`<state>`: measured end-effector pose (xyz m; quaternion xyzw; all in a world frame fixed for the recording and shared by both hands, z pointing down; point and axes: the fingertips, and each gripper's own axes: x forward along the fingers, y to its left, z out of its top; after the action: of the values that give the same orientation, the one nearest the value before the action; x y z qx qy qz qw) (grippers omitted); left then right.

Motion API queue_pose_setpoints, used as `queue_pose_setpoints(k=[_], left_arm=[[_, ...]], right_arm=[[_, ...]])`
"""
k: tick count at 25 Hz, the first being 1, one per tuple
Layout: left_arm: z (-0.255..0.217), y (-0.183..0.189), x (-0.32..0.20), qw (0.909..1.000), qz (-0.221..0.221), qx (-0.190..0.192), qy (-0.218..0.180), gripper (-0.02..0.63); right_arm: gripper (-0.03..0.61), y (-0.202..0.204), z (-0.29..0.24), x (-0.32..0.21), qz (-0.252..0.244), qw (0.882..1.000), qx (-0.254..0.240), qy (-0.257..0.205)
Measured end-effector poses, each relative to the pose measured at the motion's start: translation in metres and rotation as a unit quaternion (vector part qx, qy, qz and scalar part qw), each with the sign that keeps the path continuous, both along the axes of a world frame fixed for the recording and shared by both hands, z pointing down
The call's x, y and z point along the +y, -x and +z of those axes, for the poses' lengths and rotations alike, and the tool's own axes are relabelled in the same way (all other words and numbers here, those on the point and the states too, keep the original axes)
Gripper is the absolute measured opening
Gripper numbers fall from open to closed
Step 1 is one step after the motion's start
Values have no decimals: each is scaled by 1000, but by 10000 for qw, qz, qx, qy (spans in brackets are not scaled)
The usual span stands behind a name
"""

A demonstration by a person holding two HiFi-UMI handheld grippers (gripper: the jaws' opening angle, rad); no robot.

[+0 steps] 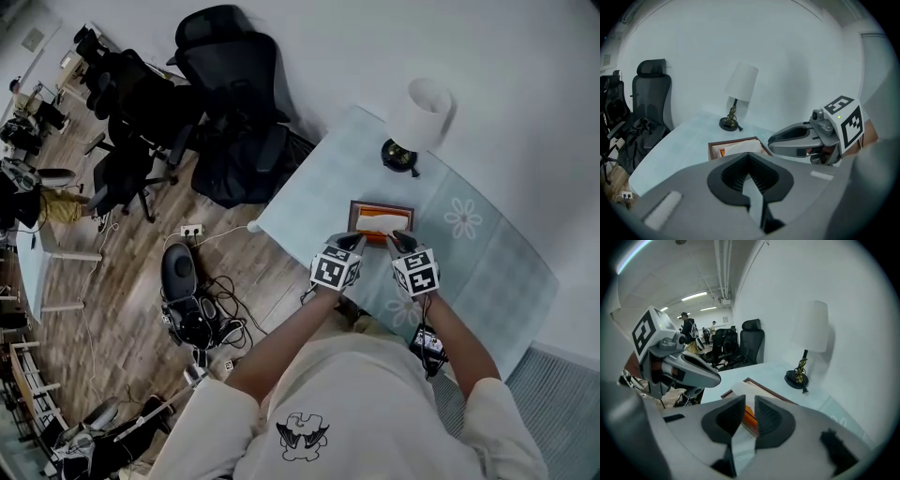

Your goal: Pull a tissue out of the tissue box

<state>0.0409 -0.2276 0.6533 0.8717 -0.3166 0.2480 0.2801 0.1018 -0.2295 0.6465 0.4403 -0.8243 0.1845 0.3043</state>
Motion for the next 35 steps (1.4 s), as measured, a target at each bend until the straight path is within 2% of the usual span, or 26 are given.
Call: queue_pose_setpoints(k=[3, 7, 11, 13, 19, 27, 31, 35], left_arm=[[13, 0, -4, 9999, 26, -117, 110, 6], [26, 2, -6, 9994, -47, -165, 315, 8], [36, 6, -5, 9985, -162, -219, 480, 8], [34, 6, -4, 9985, -155, -211, 480, 8], [25, 9, -4, 9987, -187, -148, 445, 8], [19, 10, -5, 9989, -192, -120, 414, 8], [16, 11, -3, 9989, -176, -101, 416, 8], [17, 12, 3, 9988, -166, -91, 449, 6]], right_arm=[[75, 4, 13, -8, -160, 9996, 198, 82], [135, 14, 31, -13, -544, 9970, 485, 248], [170, 21, 43, -14, -1038, 9869, 1219, 206], [176, 24, 43, -16, -1175, 9827, 1429, 98], [179, 29, 37, -22, -1501, 9730, 1750, -104], [179, 27, 34, -41, -1614, 9683, 1899, -197], [181, 24, 43, -43, -1976, 9566, 2139, 88], [179, 23, 55, -38, -2067, 9518, 2252, 240]])
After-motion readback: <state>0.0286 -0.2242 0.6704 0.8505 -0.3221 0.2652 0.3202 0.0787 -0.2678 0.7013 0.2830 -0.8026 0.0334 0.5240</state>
